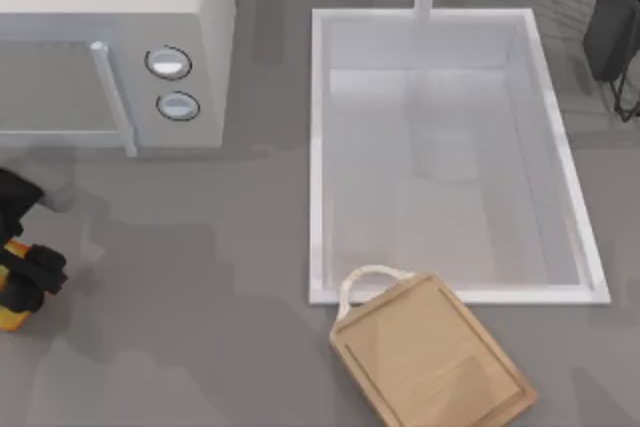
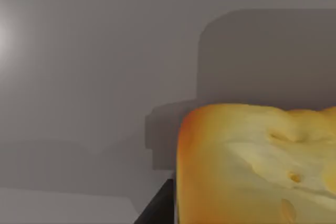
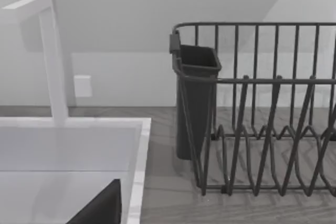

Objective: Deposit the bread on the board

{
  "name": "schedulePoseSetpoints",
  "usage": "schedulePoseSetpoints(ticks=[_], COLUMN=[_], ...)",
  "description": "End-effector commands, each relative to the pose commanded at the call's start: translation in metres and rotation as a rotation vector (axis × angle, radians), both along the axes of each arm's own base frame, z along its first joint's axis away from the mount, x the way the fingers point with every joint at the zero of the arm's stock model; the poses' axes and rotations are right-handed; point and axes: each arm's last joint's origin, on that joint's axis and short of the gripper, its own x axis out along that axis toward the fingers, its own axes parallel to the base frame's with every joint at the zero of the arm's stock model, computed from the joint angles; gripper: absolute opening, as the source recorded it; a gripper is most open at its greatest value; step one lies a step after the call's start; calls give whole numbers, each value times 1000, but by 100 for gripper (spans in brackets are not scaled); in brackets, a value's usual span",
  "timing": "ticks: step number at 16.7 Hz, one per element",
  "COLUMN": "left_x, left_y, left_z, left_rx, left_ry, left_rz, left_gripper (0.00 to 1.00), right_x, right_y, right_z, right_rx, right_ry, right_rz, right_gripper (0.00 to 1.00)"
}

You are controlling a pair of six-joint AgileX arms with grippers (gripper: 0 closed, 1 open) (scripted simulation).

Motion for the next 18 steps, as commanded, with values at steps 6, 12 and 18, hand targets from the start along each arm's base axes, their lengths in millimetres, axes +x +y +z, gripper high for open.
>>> schedulePoseSetpoints(ticks=[6, 12, 18], left_x=[6, 1, 0], left_y=[0, -1, 0], left_z=[30, 95, 99], left_rx=[1, -1, 0], left_ry=[-6, 5, 1], left_rz=[-8, -4, -3], left_gripper=[0, 0, 0], right_x=[0, 0, 0], right_y=[0, 0, 0], right_z=[0, 0, 0], right_rx=[0, 0, 0], right_ry=[0, 0, 0], right_rz=[0, 0, 0], right_gripper=[100, 100, 100])
